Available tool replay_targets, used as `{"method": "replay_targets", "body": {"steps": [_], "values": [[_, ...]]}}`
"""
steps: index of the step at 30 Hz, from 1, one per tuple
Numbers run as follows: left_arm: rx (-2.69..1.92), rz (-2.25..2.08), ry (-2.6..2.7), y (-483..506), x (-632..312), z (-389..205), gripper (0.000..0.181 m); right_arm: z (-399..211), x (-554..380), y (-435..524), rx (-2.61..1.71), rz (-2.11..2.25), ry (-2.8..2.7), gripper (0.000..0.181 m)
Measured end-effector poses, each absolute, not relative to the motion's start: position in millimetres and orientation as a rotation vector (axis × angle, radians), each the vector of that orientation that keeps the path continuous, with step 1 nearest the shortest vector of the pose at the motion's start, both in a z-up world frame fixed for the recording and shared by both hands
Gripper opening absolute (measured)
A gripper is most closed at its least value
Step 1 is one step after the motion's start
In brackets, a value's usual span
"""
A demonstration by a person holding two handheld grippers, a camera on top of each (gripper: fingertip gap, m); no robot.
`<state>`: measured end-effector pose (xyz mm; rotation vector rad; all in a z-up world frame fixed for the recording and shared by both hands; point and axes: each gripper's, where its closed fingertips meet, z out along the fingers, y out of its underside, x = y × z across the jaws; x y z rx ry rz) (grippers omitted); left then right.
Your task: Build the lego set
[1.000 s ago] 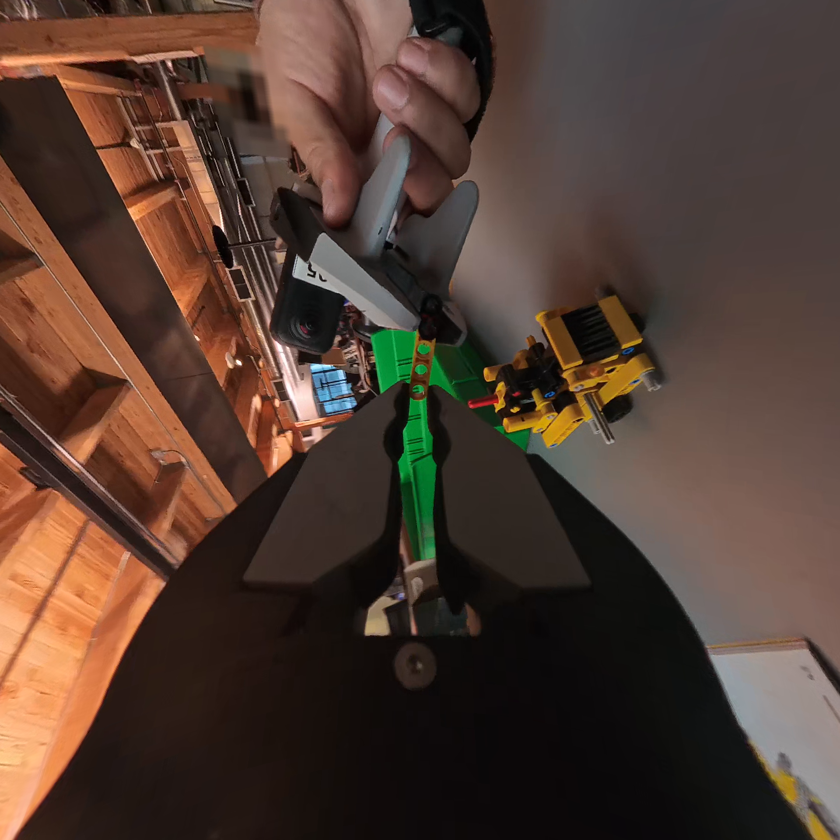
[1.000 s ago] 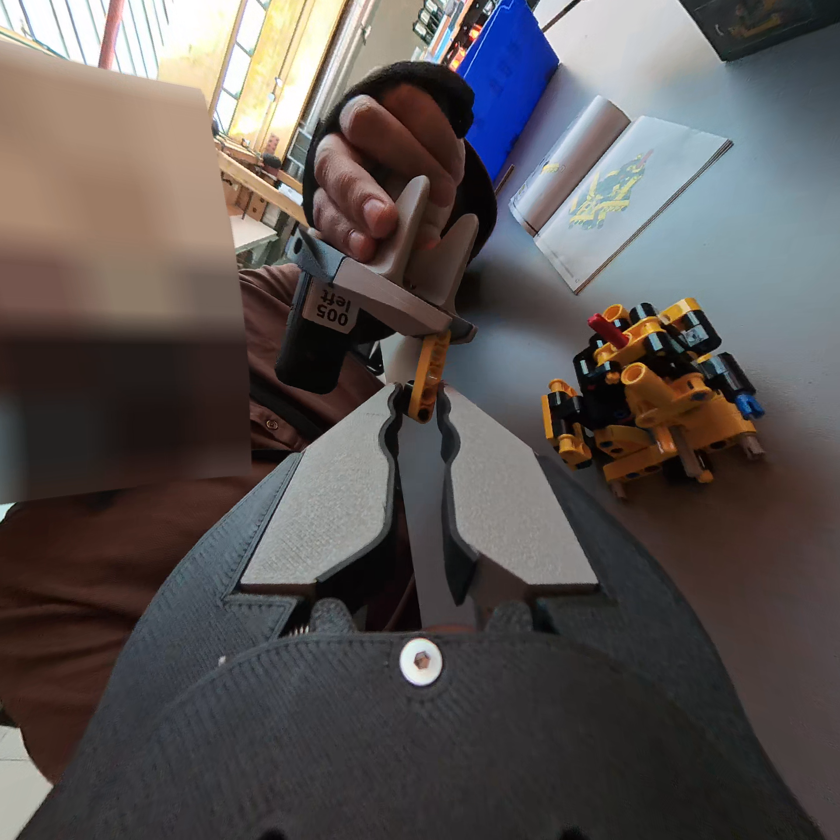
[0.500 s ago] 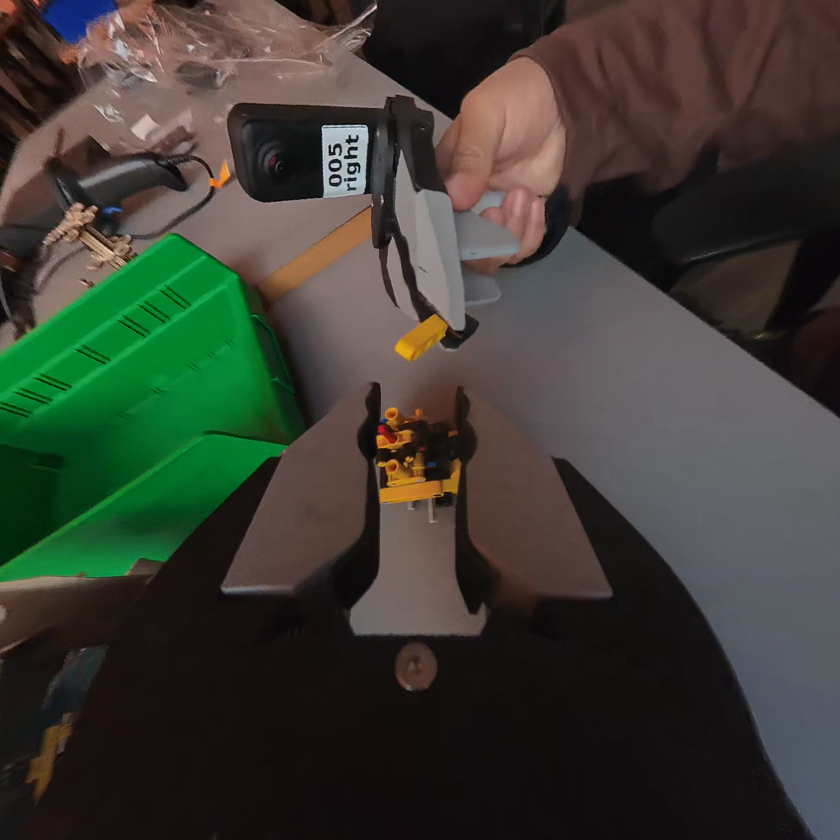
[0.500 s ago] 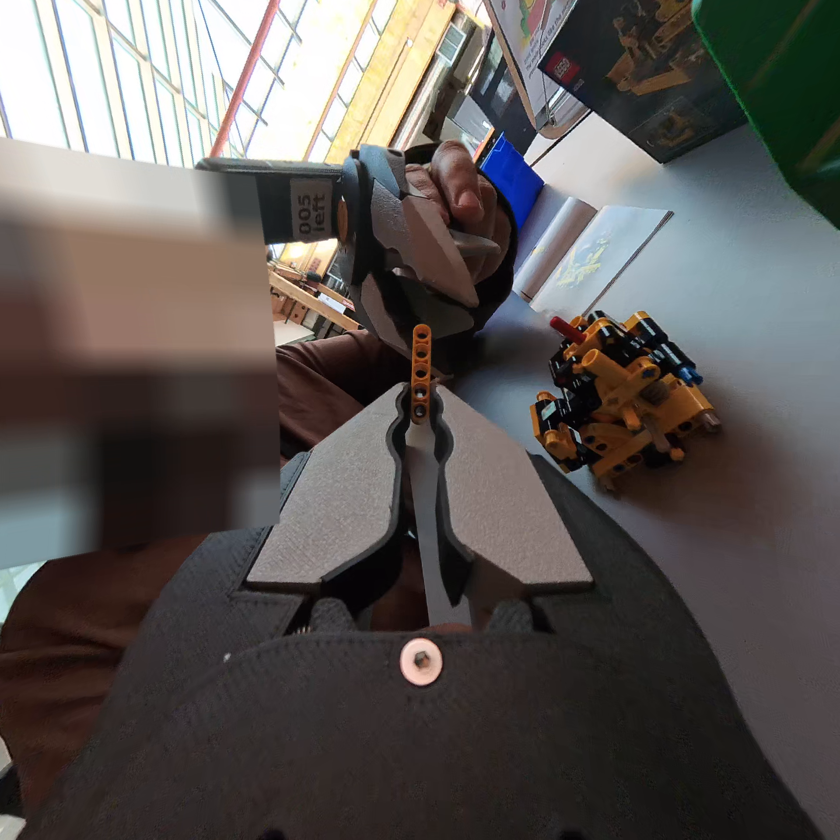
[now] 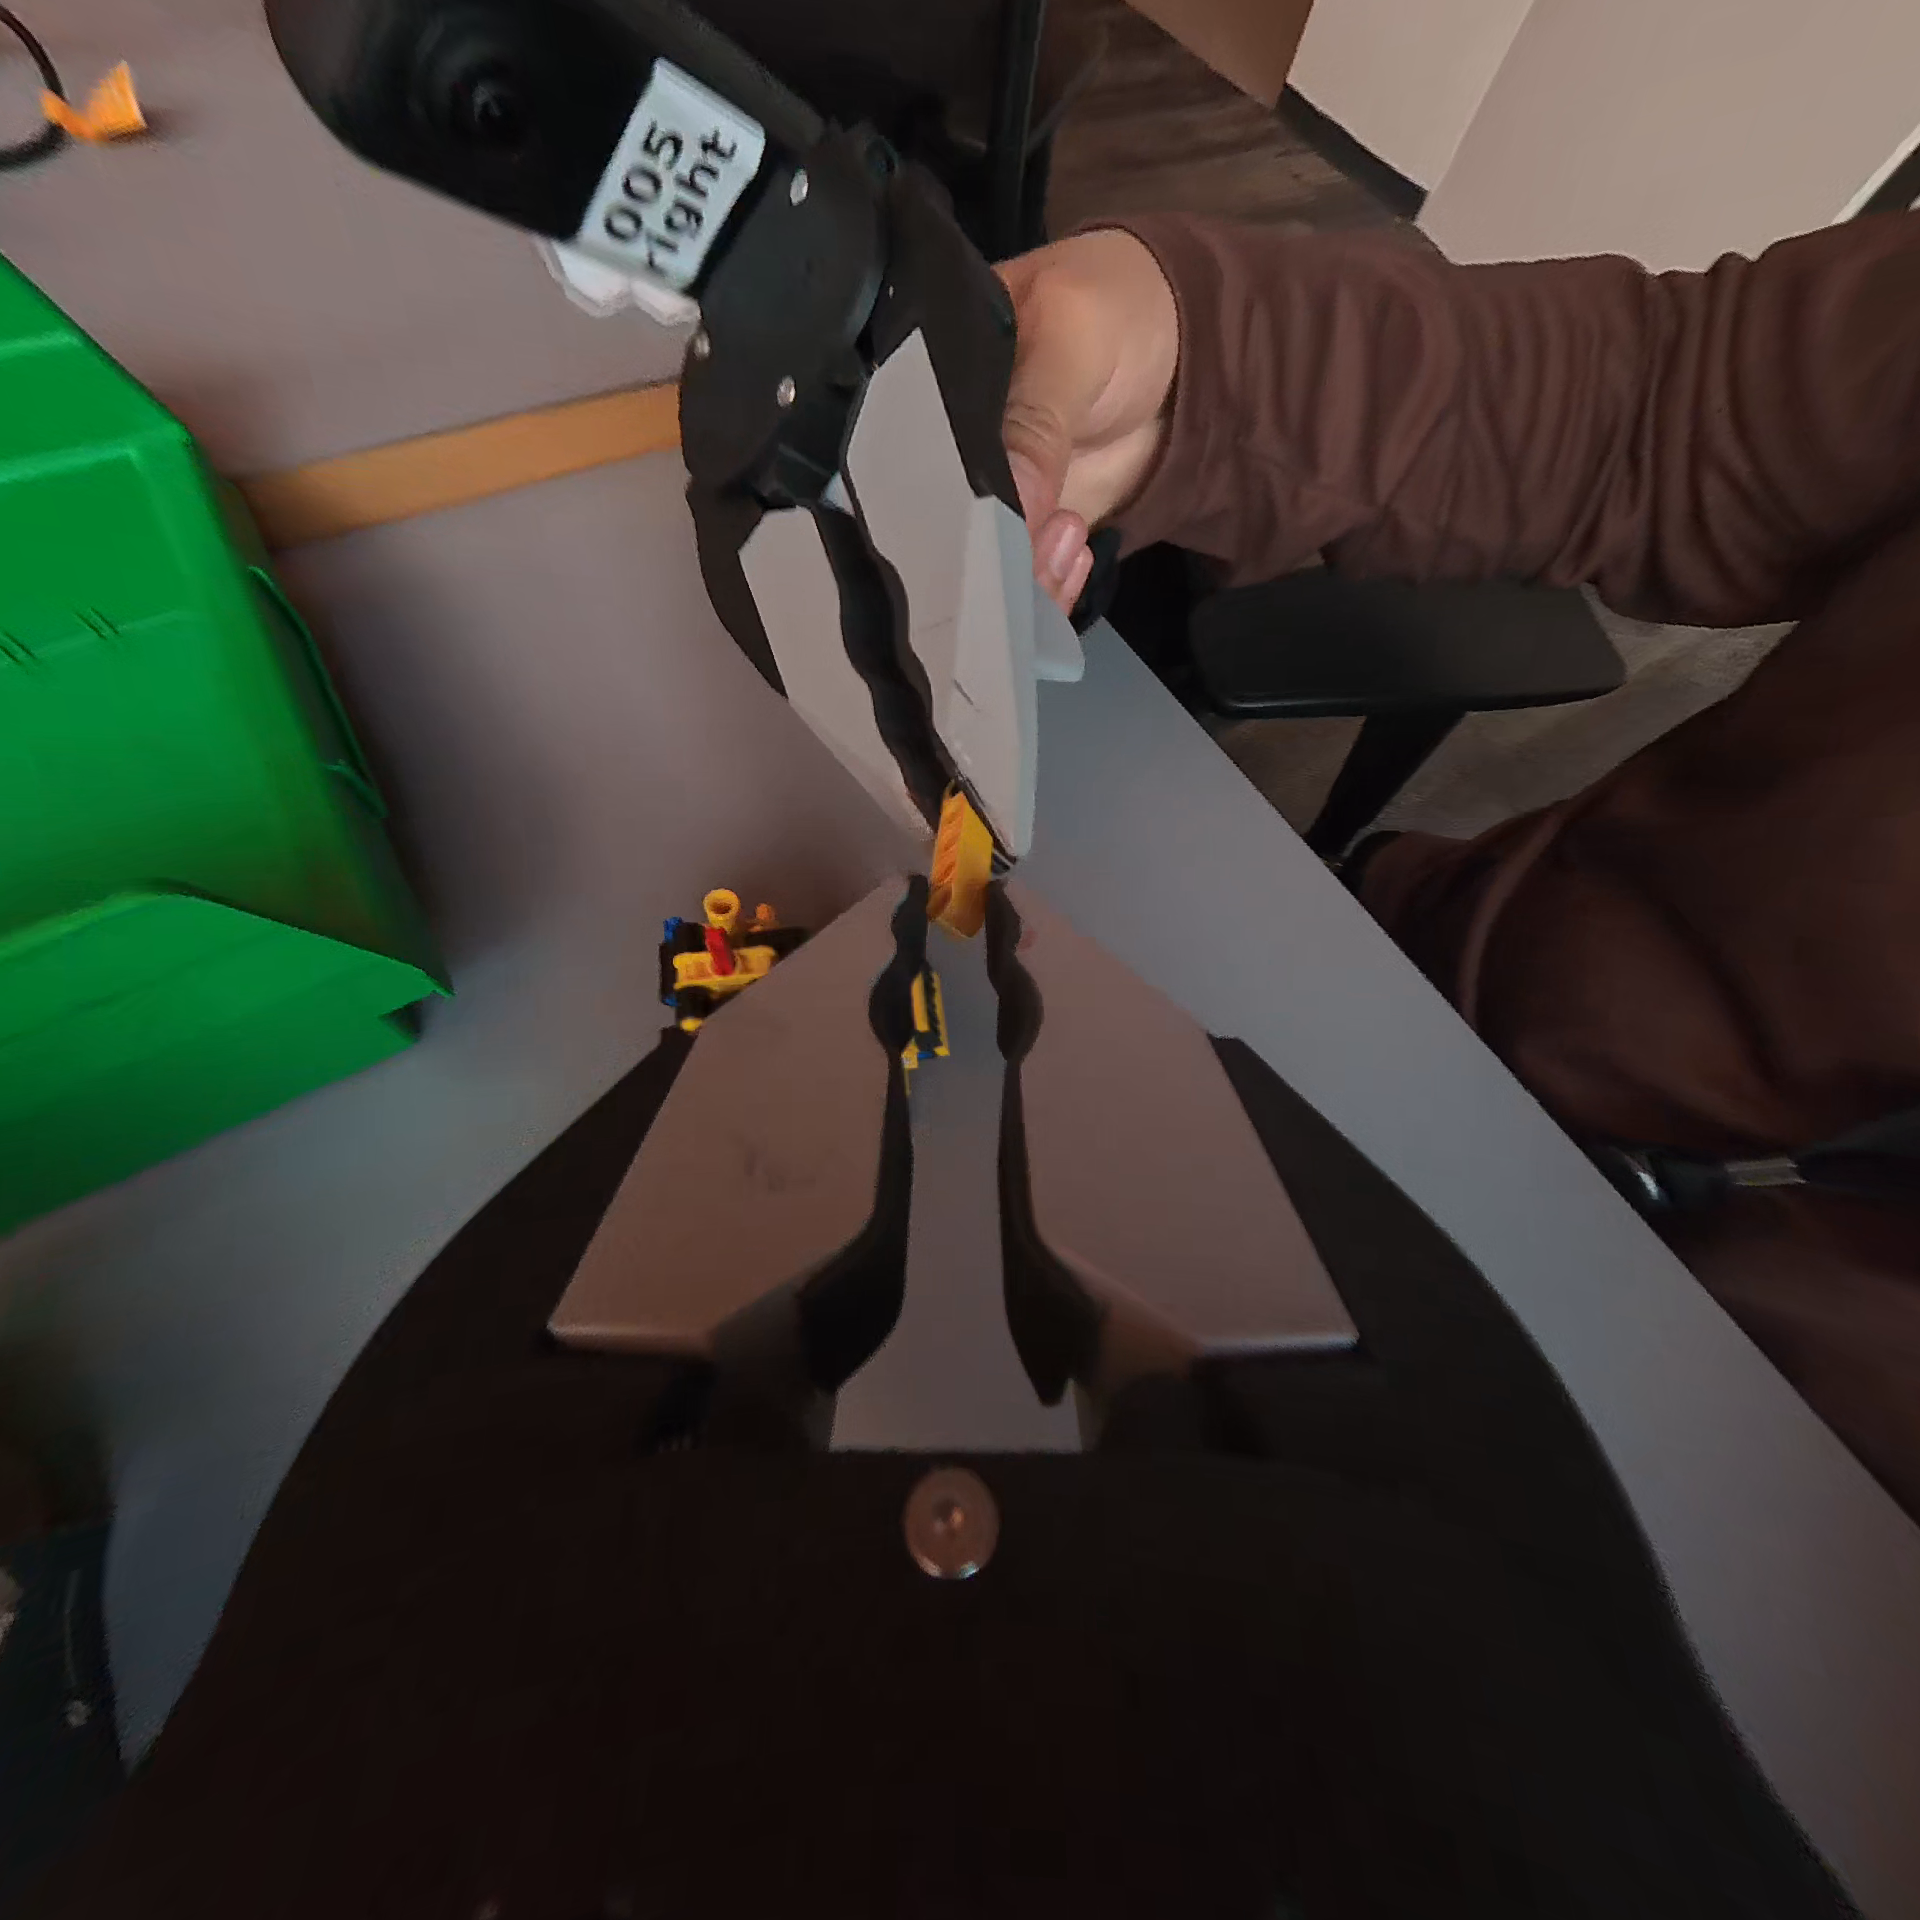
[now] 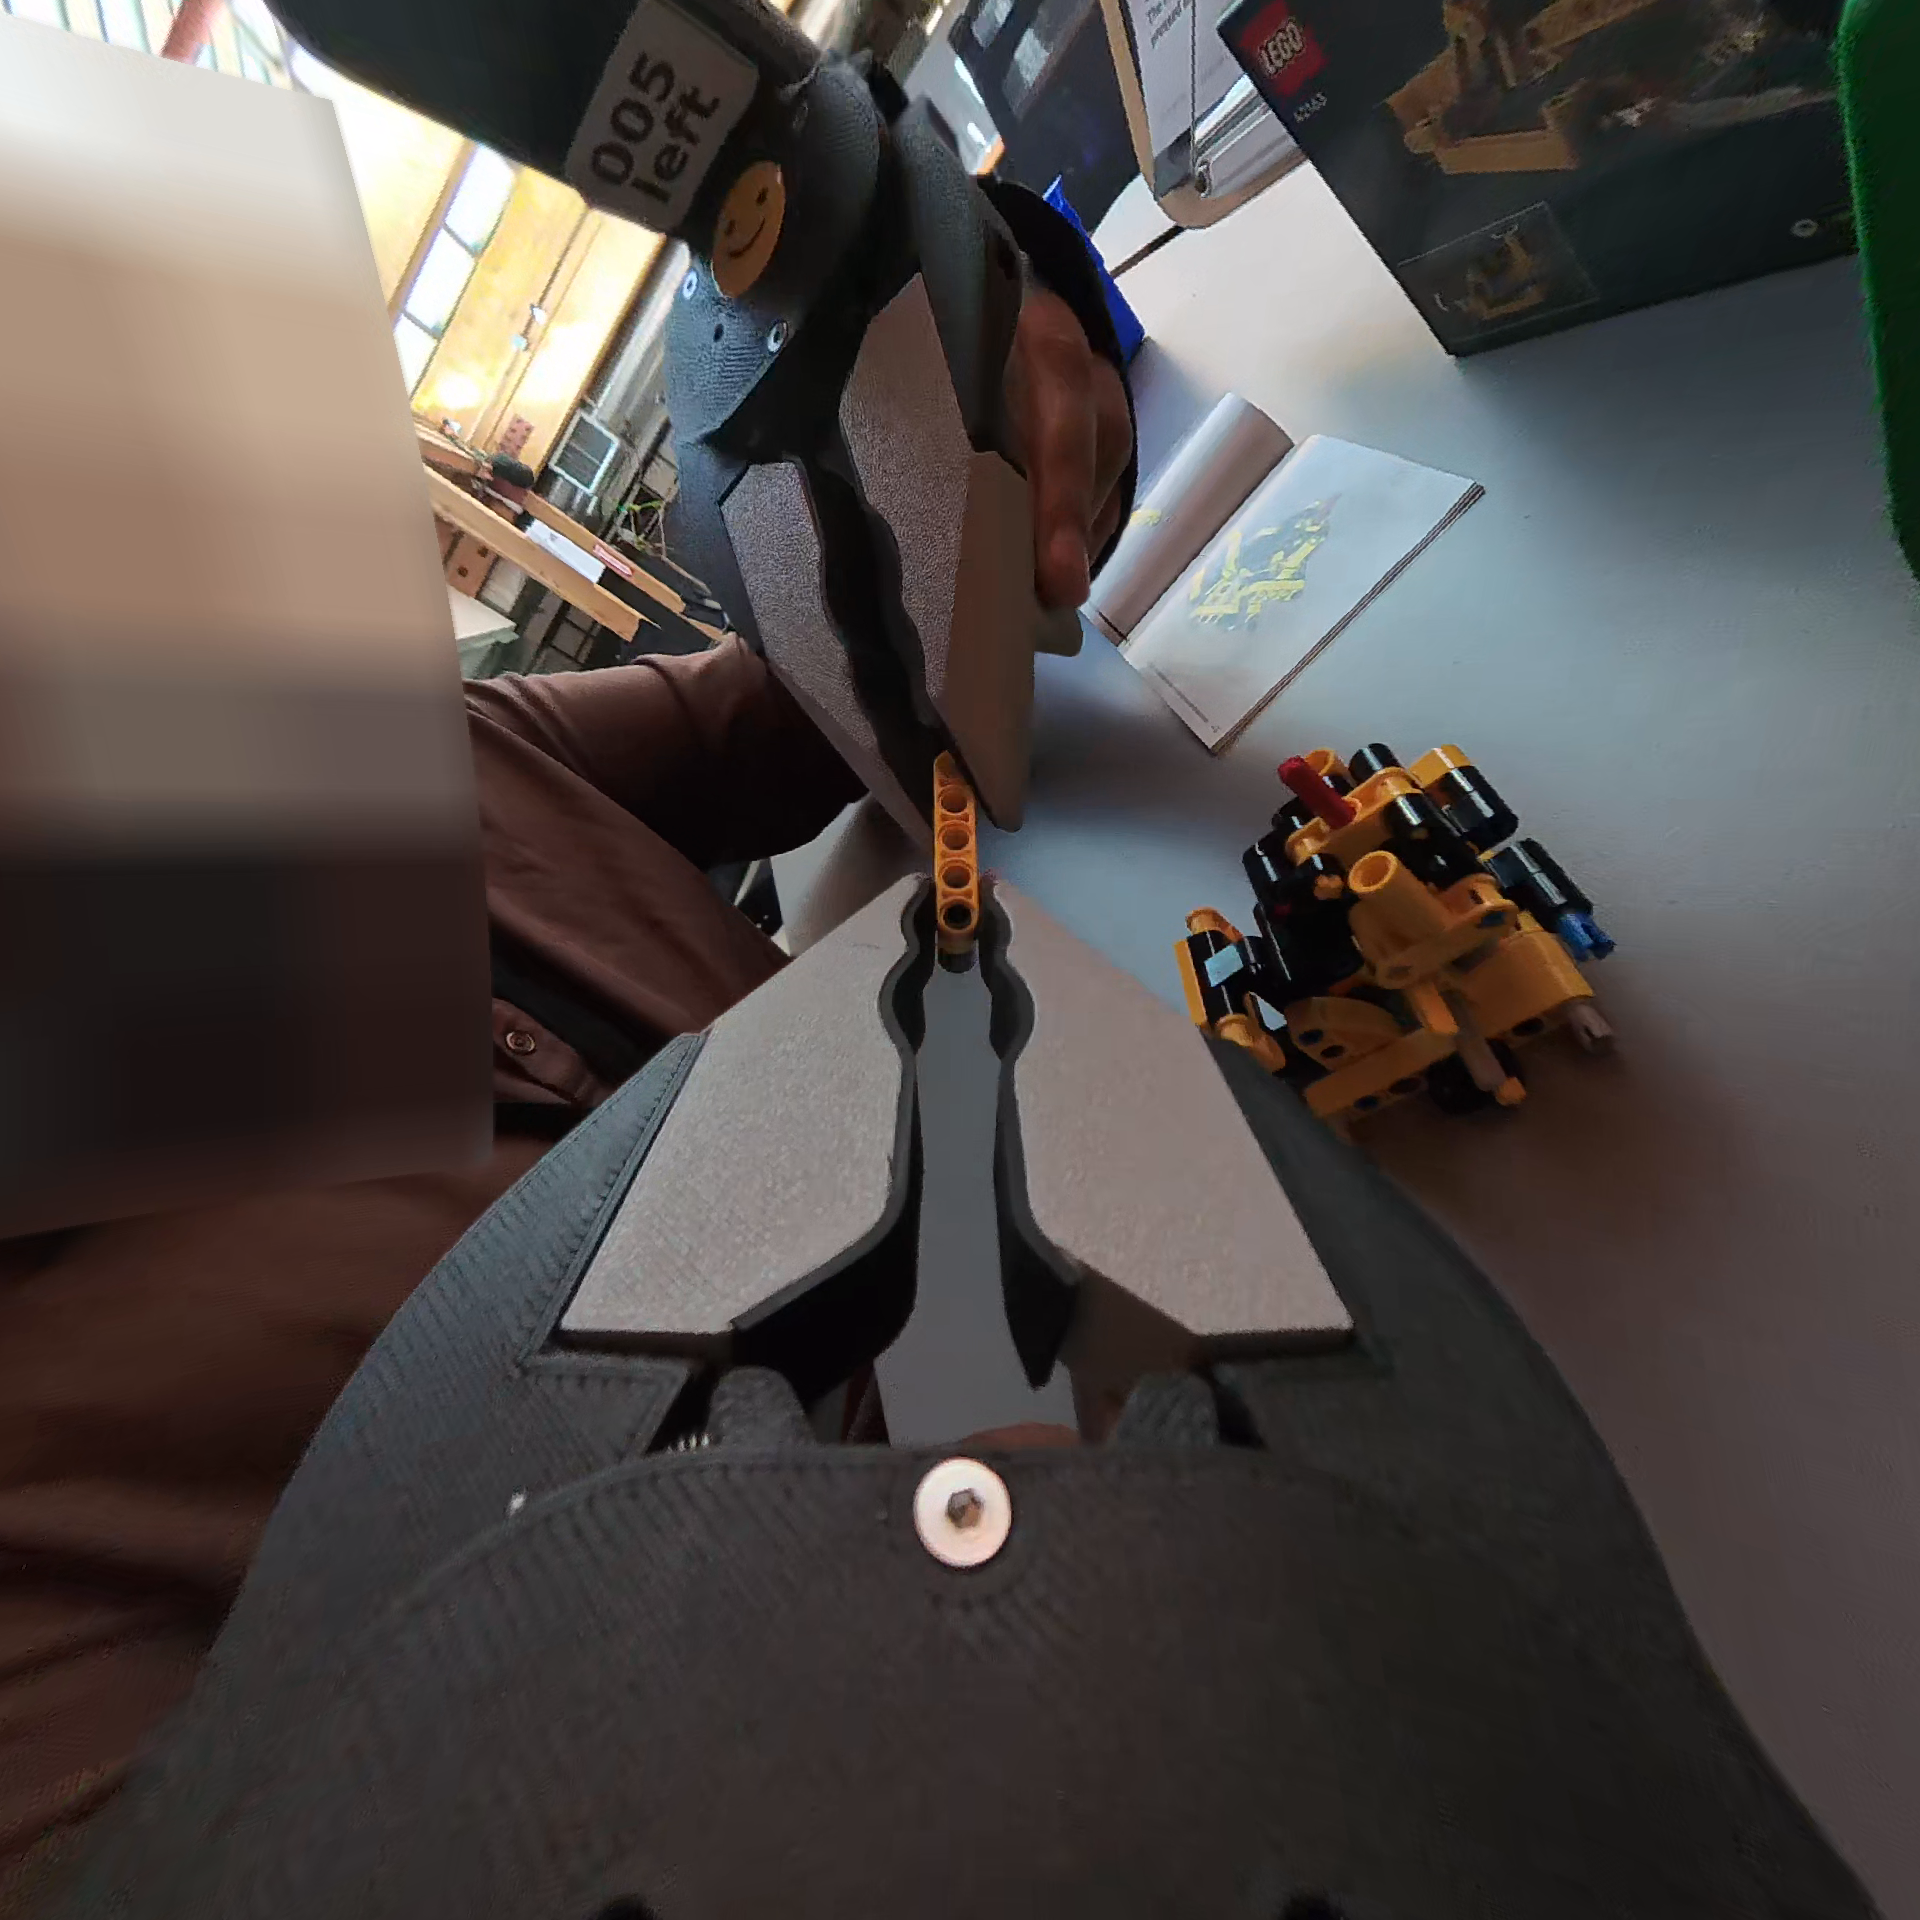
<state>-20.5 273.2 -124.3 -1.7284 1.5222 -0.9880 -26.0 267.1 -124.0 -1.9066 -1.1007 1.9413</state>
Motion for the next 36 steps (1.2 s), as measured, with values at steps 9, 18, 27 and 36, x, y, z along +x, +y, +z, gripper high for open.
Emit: {"method": "replay_targets", "body": {"steps": [9, 18, 27, 36], "values": [[-1.769, -0.994, 1.604, 264, -25, -131, 0.008, -129, -22, 263, -1.962, 1.85, -1.197, 0.009], [-1.759, -1.002, 1.629, 259, -25, -130, 0.008, -138, -31, 252, -2.021, 1.779, -1.346, 0.01], [-1.787, -1.073, 1.576, 263, -24, -129, 0.009, -137, -31, 253, -1.986, 1.814, -1.311, 0.005], [-1.847, -0.828, 1.518, 295, -42, -136, 0.03, -127, -22, 281, -1.928, 1.924, -0.994, 0.004]]}}
